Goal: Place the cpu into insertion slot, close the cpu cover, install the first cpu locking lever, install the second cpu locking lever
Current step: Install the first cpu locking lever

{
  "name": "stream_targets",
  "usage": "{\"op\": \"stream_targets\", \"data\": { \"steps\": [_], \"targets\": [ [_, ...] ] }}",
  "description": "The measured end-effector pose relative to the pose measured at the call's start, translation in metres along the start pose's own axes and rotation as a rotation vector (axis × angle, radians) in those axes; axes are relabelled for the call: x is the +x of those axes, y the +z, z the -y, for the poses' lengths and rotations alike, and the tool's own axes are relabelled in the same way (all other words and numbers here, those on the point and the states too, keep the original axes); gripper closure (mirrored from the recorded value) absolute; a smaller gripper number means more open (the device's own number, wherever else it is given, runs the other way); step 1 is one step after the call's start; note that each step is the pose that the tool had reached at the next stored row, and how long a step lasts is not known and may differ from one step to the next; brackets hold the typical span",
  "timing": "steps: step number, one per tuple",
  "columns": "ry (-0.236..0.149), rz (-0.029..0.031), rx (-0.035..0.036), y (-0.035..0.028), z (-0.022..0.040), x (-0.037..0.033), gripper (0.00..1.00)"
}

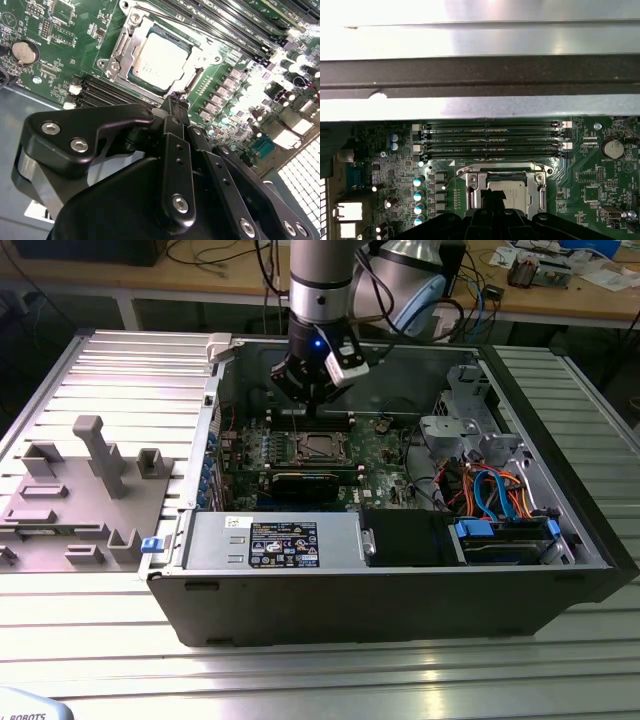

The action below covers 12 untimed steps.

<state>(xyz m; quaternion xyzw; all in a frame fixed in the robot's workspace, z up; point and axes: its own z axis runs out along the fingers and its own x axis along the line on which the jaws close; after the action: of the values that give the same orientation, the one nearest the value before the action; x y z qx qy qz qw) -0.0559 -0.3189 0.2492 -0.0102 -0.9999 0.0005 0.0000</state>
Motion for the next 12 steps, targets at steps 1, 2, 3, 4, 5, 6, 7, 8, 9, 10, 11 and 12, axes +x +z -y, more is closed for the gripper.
{"op": "stream_targets", "data": {
  "steps": [1,2,3,4,5,6,7,8,9,10,11,12],
  "targets": [
    [0.000,0.0003,0.0001,-0.0002,0.0000,0.0011,0.89],
    [0.000,0.0009,0.0000,-0.0005,0.0000,0.0022,0.89],
    [0.000,0.0012,0.0000,-0.0007,0.0000,0.0030,0.89],
    [0.000,0.0017,0.0000,-0.0009,0.0001,0.0039,0.89],
    [0.000,0.0021,0.0000,-0.0011,0.0001,0.0047,0.89],
    [0.000,0.0027,-0.0001,-0.0014,0.0001,0.0060,0.89],
    [0.000,0.0031,-0.0001,-0.0015,0.0001,0.0070,0.89],
    [0.000,0.0035,-0.0001,-0.0016,0.0002,0.0077,0.89],
    [0.000,0.0038,-0.0002,-0.0016,0.0002,0.0087,0.89],
    [0.000,0.0041,-0.0001,-0.0016,0.0002,0.0096,0.89],
    [0.000,0.0045,-0.0001,-0.0016,0.0002,0.0107,0.89],
    [0.000,0.0048,-0.0001,-0.0016,0.0003,0.0118,0.89]
  ]
}}
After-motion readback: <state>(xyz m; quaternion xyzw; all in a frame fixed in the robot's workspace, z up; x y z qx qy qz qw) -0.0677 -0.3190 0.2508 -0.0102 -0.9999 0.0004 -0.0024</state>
